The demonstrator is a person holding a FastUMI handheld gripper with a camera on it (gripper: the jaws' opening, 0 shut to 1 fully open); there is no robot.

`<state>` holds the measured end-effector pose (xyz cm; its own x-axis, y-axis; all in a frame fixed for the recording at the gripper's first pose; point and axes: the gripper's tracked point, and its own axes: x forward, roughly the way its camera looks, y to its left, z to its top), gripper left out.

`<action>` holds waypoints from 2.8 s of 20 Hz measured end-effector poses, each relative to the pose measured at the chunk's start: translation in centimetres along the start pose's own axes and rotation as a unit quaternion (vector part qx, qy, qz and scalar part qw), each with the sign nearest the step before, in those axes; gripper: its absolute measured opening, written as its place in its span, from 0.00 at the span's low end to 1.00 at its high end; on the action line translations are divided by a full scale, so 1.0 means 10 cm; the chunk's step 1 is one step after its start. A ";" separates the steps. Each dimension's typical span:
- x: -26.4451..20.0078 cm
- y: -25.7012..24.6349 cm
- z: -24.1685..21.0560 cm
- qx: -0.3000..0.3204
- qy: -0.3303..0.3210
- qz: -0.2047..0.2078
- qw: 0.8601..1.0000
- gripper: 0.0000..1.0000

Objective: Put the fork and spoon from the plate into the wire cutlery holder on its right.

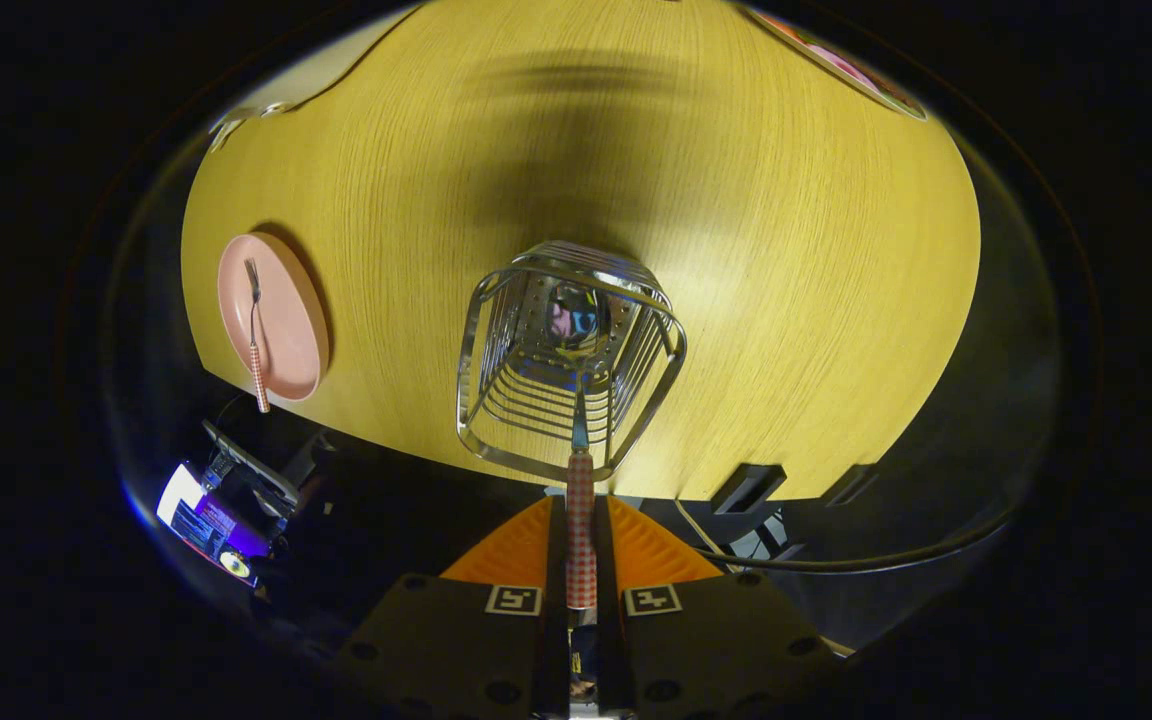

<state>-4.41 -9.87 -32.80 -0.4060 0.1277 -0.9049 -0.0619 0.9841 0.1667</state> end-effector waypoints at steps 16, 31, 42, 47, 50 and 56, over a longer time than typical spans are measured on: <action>-0.79 1.26 -0.12 -0.057 -0.279 0.101 0.953 0.22; 0.11 3.45 0.27 -0.074 -0.256 0.176 0.948 0.44; 0.78 3.69 0.74 -0.045 -0.237 0.116 0.963 0.44; 0.89 3.61 0.83 -0.046 -0.211 0.100 0.971 0.23; 0.93 3.59 0.76 -0.050 -0.202 0.117 0.971 0.08; 0.36 3.26 0.46 -0.079 -0.202 0.179 0.960 0.08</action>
<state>-3.76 23.23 -32.44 -0.0423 0.5226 -0.8515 -0.1352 0.8414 0.5232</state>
